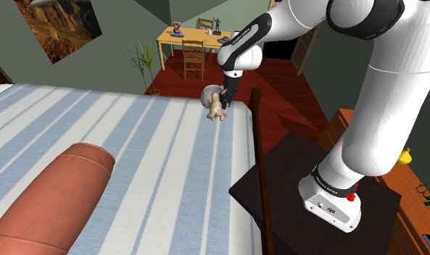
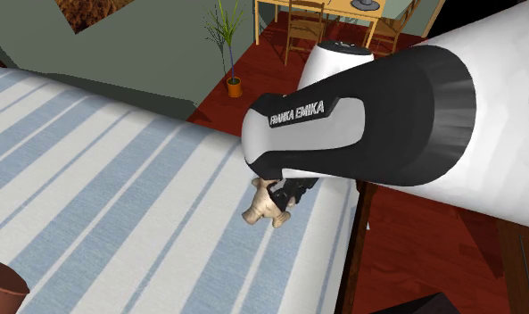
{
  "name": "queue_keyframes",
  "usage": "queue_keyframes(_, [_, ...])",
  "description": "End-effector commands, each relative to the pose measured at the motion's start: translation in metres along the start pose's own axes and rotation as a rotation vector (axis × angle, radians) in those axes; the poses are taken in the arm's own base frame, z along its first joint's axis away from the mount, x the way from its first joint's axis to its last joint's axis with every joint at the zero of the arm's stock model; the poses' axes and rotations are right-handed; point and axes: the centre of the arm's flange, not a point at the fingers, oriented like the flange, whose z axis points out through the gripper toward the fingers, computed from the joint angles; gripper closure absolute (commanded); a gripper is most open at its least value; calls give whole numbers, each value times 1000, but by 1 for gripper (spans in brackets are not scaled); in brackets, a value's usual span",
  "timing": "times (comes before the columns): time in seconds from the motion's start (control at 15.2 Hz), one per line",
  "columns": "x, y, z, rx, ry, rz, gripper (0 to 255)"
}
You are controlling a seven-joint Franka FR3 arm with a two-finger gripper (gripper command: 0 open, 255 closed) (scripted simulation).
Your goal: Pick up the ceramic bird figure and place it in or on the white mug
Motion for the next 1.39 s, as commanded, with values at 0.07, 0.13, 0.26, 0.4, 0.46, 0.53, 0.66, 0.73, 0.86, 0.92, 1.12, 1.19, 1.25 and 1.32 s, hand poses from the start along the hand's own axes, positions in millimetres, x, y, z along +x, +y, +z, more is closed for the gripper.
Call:
queue_keyframes(0.07, [-1, -3, -16, 0, 0, 0, 255])
queue_keyframes(0.13, [-1, -4, -21, 0, 0, 0, 255])
queue_keyframes(0.26, [-1, -6, -32, 0, 0, 0, 255])
queue_keyframes(0.4, [-2, -8, -42, 0, 0, 0, 255])
queue_keyframes(0.46, [-2, -9, -47, 0, 0, 0, 255])
queue_keyframes(0.53, [-2, -10, -53, 0, 0, 0, 255])
queue_keyframes(0.66, [-2, -12, -63, 0, 0, 0, 255])
queue_keyframes(0.73, [-2, -13, -68, 0, 0, 0, 255])
queue_keyframes(0.86, [-3, -15, -79, 0, 0, 0, 255])
queue_keyframes(0.92, [-3, -15, -84, 0, 0, 0, 255])
queue_keyframes(1.12, [-3, -18, -99, 0, 0, 0, 255])
queue_keyframes(1.19, [-3, -19, -104, 0, 0, 0, 255])
queue_keyframes(1.25, [-3, -20, -110, 0, 0, 0, 255])
queue_keyframes(1.32, [-3, -21, -112, 0, 0, 0, 255])
